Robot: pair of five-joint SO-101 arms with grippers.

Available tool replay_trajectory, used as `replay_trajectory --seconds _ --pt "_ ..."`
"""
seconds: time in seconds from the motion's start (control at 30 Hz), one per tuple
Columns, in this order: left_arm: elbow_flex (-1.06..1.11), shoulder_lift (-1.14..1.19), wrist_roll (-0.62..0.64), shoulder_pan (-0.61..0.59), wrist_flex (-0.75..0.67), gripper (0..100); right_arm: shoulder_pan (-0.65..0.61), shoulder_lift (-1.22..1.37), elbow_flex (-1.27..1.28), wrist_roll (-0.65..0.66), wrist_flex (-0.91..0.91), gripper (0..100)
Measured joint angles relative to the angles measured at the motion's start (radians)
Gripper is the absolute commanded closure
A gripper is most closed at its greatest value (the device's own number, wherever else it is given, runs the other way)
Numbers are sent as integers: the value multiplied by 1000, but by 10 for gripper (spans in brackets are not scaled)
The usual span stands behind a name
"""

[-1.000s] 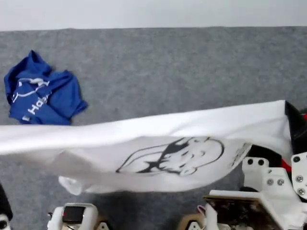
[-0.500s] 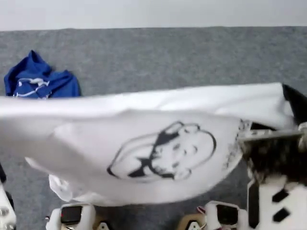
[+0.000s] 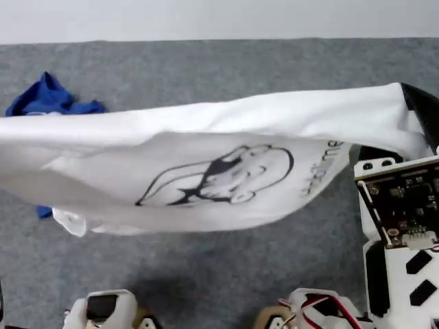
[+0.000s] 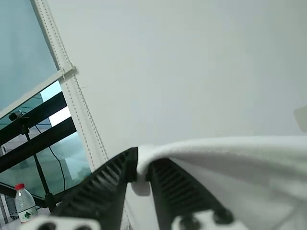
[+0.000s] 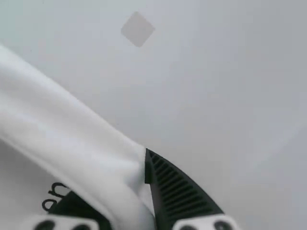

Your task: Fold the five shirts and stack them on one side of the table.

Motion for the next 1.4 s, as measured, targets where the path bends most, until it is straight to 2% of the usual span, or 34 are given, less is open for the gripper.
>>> replay_trajectory --seconds 0.37,0.5,0.73,0.87,1.03,1.2,1.4 --pt "-40 0 -2 -2 98 997 0 -44 44 0 2 988" --pt "77 17 -2 0 130 997 0 -35 216 0 2 988" --pt "417 103 -2 23 190 997 -11 -28 589 0 -18 988" --pt "690 210 -2 43 166 997 -28 -26 859 0 -172 988" --pt "945 373 -2 60 6 997 -35 -25 1200 0 -499 988" --pt "977 531 -2 61 -126 997 -35 34 1452 0 -807 988" --pt "980 681 -2 61 -269 997 -35 209 1487 0 -1040 988"
